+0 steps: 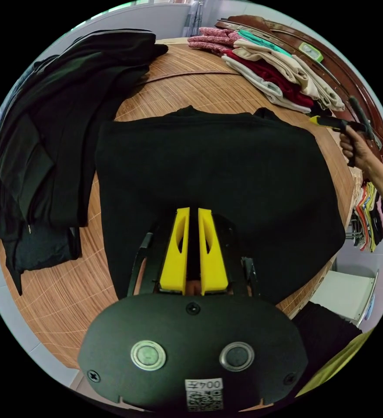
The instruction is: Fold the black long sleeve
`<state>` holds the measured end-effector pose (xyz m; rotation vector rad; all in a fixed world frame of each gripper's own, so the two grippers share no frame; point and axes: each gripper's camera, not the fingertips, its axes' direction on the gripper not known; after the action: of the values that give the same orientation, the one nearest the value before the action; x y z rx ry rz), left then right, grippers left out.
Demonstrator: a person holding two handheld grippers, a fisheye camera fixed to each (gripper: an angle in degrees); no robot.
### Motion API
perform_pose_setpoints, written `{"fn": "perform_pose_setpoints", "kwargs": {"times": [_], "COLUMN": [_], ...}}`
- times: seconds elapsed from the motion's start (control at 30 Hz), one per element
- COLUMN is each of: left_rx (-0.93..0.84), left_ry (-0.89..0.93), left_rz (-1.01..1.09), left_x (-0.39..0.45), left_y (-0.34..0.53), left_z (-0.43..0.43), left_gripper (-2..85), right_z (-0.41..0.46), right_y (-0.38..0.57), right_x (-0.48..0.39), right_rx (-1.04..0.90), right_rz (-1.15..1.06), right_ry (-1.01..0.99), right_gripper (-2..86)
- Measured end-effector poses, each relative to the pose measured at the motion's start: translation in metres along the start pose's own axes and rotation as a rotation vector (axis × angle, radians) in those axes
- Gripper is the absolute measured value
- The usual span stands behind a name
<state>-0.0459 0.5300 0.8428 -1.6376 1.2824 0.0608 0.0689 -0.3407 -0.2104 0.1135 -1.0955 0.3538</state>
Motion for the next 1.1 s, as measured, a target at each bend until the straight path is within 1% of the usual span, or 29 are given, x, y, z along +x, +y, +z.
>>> {"fn": "perform_pose_setpoints", "kwargs": {"times": [0.07,0.17,0.2,0.27,0.37,0.43,0.5,0.53,0.6,0.67,0.73,0.83,0.9,0.93,0.97,1.0,1.03,1.07,1.1], "left_rx": [-0.003,-0.004,-0.004,-0.002,0.004,0.008,0.009,0.005,-0.007,-0.025,-0.033,-0.036,-0.003,0.024,0.051,0.074,0.121,0.154,0.164], "left_ry": [-0.011,-0.048,-0.059,-0.107,-0.134,-0.12,-0.094,-0.083,-0.091,-0.108,-0.103,-0.081,-0.06,-0.04,-0.033,-0.051,-0.091,-0.113,-0.113], "left_rz": [0.009,0.057,0.071,0.126,0.16,0.154,0.142,0.141,0.157,0.169,0.144,0.112,0.088,0.065,0.037,0.015,-0.03,-0.067,-0.075], "left_x": [0.003,0.01,0.012,0.02,0.024,0.021,0.016,0.014,0.014,0.015,0.013,0.007,0.001,-0.006,-0.015,-0.021,-0.034,-0.049,-0.057], "left_y": [0.0,0.0,0.001,0.002,0.005,0.007,0.008,0.009,0.008,0.008,0.009,0.013,0.016,0.018,0.019,0.02,0.021,0.019,0.018], "left_z": [-0.004,-0.009,-0.01,-0.013,-0.016,-0.017,-0.017,-0.017,-0.017,-0.017,-0.017,-0.021,-0.031,-0.038,-0.044,-0.048,-0.056,-0.063,-0.065], "left_gripper": [2.3,2.3,2.3,2.3,2.3,2.3,2.2,2.2,2.2,2.1,2.1,1.9,1.8,1.8,1.8,1.8,2.0,2.8,3.2], "right_z": [-0.027,-0.039,-0.037,-0.024,0.0,0.018,0.047,0.059,0.057,0.05,0.044,0.031,0.005,-0.018,-0.036,-0.043,-0.052,-0.055,-0.055], "right_y": [0.029,0.077,0.088,0.125,0.154,0.161,0.162,0.161,0.16,0.16,0.166,0.172,0.171,0.171,0.169,0.167,0.163,0.154,0.149], "right_x": [-0.014,-0.048,-0.055,-0.078,-0.09,-0.09,-0.083,-0.078,-0.072,-0.054,-0.038,-0.022,-0.022,-0.02,-0.012,-0.006,0.007,0.023,0.032], "right_rx": [0.025,-0.02,-0.036,-0.111,-0.151,-0.171,-0.265,-0.283,-0.266,-0.272,-0.25,-0.244,-0.156,-0.04,0.05,0.088,0.16,0.179,0.172], "right_rz": [-0.033,-0.1,-0.113,-0.109,-0.065,-0.052,-0.014,0.016,0.016,0.089,0.159,0.164,0.122,0.119,0.128,0.132,0.125,0.143,0.153], "right_ry": [0.022,0.039,0.048,0.1,0.139,0.15,0.156,0.16,0.14,0.072,-0.001,-0.053,-0.017,0.012,0.009,0.001,-0.019,-0.016,-0.016], "right_gripper": [6.6,5.7,5.2,1.0,-0.2,-0.5,-0.5,-0.6,-0.6,-0.6,-0.5,-0.3,0.2,0.7,2.8,3.9,7.8,10.3,10.9]}}
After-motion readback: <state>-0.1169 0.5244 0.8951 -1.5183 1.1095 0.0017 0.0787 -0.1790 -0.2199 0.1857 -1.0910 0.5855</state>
